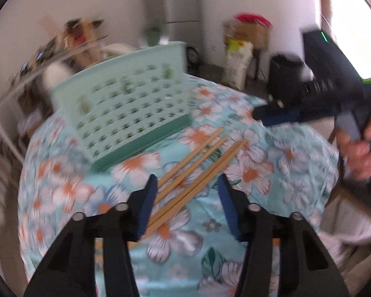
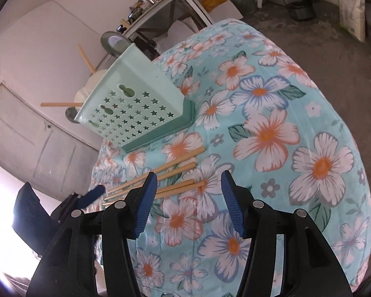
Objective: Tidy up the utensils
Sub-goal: 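Move the left gripper back down to the remaining chopsticks on the bedspread, then close the left gripper on the remaining chopsticks while the right gripper hovers above them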
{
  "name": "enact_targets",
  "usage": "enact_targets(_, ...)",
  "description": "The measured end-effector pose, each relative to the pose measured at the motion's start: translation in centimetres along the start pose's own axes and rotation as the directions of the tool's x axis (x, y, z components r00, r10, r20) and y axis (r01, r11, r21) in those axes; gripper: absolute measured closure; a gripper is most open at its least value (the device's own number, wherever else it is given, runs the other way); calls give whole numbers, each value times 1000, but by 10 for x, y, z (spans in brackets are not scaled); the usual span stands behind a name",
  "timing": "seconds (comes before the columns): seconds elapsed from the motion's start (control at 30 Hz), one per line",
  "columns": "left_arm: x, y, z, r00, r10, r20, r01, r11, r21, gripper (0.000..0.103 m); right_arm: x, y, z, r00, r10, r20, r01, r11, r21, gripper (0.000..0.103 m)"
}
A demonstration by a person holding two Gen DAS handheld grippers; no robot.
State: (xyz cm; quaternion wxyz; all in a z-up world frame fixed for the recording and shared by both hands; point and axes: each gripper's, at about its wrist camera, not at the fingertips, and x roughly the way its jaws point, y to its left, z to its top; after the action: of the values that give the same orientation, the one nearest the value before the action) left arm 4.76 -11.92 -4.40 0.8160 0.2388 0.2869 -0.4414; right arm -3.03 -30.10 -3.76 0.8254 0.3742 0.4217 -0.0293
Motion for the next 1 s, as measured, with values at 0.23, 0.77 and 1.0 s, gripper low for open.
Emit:
enact_targets(0.23, 37, -34, -6, 995, 77, -66, -57, 963, 262, 84, 5, -4, 3, 1000, 9, -10, -9, 1000, 11, 50)
enact_targets(0.77, 39, -53, -12, 994, 104, -43, -79, 919, 387, 103, 9, -11, 1, 999, 33, -25, -32, 999, 34, 50)
enact_targets(1.0, 29, -59, -10, 993, 122, 2, -113, 917, 383, 102, 0, -11, 0, 999, 42, -11, -42, 999, 34, 50)
